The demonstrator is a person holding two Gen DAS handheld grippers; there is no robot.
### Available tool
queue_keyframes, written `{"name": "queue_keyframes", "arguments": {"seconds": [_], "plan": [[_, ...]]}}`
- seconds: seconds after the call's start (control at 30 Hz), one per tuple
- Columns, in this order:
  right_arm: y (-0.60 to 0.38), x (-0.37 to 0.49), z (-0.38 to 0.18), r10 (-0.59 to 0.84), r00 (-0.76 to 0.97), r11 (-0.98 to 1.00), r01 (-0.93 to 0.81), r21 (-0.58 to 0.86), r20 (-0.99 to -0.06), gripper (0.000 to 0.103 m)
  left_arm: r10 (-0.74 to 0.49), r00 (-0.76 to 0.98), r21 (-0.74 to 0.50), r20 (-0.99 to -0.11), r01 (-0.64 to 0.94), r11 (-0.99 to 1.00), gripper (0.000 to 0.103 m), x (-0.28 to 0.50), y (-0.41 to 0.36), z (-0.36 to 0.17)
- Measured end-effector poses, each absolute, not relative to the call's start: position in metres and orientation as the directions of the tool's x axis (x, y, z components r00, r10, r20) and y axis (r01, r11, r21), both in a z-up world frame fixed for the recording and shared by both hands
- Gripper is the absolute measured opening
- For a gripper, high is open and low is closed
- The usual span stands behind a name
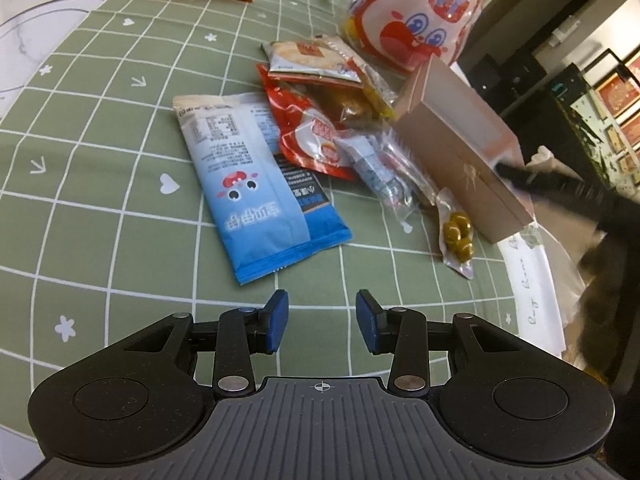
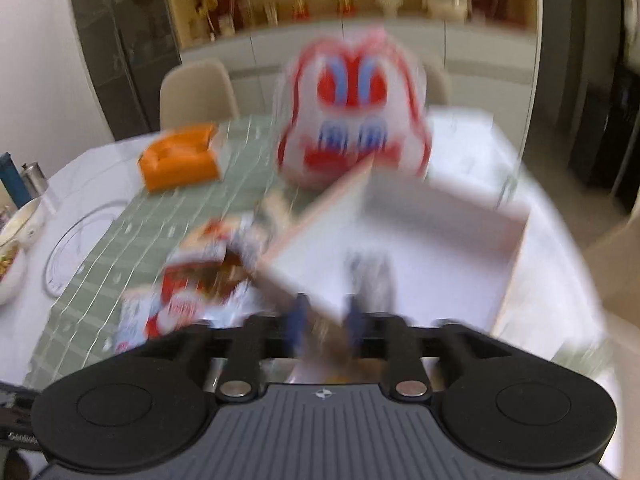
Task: Organize snacks
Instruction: 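Lift the blister pack into the pink box and open the right tool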
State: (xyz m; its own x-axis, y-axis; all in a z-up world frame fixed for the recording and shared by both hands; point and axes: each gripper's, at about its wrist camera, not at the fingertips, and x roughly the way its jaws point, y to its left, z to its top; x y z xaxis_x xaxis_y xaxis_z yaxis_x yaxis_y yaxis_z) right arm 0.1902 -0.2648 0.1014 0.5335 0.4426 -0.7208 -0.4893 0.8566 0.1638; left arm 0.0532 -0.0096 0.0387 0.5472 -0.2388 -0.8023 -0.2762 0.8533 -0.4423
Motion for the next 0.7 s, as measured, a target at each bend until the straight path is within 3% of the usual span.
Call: {"name": "queue_keyframes", "arguments": {"seconds": [0.17,0.3,0.47,0.7], "plan": [[-0.252,0.180,0.049,0.406,0.512,0.888,-0.417,0.195,-0.757,0.060,-0.231,0.533,-0.426,-0.814,-0.278,0.861,0.042,0.055,-0.018,0.038],[-0.235,0.167,0.033,0.345,0.552,0.874,-0.485,0.045,-0.759,0.065,-0.234,0.526,-0.418,-0.818,-0.263,0.870,0.042,0.057,-0.022,0.039],[-0.252,0.155,0.040,0.372,0.503,0.844,-0.534,0.058,-0.780,0.053,-0.254,0.516,-0.427,-0.818,-0.250,0.869,0.042,0.060,-0.025,0.034],[-0.281,0.137,0.079,0.417,0.538,0.842,-0.532,0.089,-0.732,0.052,-0.281,0.505,-0.439,-0.816,-0.227,0.869,0.042,0.061,-0.026,0.031]]}}
